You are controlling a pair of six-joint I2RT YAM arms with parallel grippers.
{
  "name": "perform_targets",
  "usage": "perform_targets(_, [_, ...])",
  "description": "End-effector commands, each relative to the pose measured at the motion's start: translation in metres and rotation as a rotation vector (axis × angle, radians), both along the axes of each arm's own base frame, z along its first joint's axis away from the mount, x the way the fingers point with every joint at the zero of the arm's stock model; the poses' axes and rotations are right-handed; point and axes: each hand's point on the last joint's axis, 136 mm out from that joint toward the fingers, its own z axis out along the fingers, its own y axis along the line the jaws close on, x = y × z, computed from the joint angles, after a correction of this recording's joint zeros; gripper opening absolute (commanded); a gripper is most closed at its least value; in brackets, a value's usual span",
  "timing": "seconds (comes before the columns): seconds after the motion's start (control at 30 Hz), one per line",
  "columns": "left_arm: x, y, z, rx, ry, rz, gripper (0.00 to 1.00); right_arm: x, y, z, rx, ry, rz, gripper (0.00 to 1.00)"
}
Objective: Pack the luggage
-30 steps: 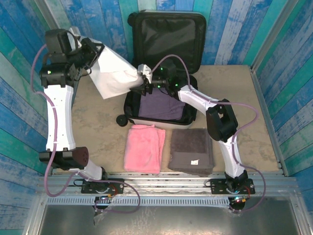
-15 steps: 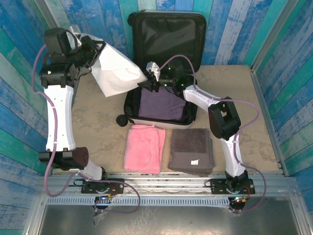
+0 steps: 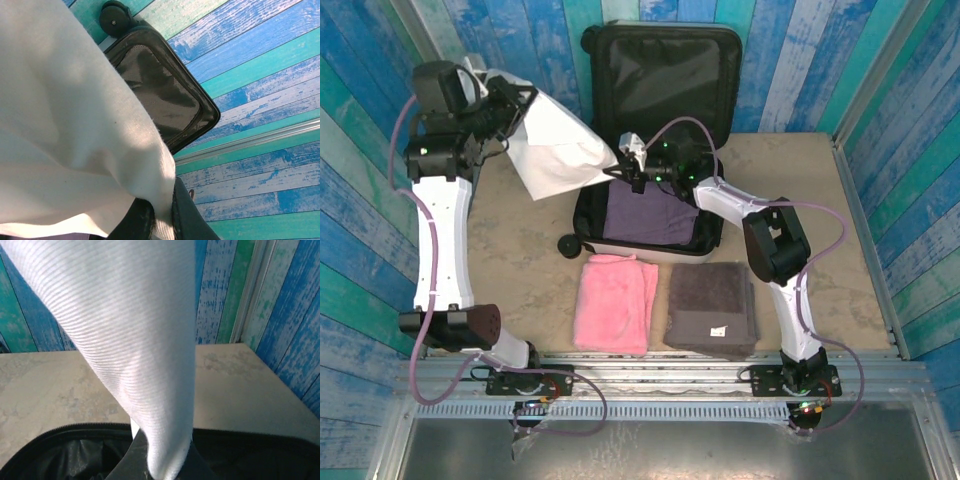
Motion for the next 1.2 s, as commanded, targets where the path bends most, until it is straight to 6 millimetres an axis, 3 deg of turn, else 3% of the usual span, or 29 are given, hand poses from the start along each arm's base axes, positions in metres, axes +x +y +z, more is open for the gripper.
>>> perform_targets(0.0, [-0.010, -0.008, 0.039, -0.023, -0.154, -0.037, 0.00, 0.015, -0.019, 0.005, -0.058, -0.028, -0.126, 0.00])
perform_targets(0.33, [0.030, -0.044, 0.019, -0.082, -0.139, -0.118, 0.00, 0.073, -0.116, 0.027, -0.158, -0.120, -0.578, 0.00])
perform_targets(0.73, [0.081, -0.133, -0.034, -0.136, -0.053, -0.314, 0.00, 0.083, -0.207, 0.056, -0.169, -0.236, -0.882, 0.00])
perform_targets(1.17, [0.128, -0.190, -0.092, -0.200, 0.007, -0.490, 0.00, 0.086, -0.277, 0.073, -0.191, -0.255, -1.093, 0.00])
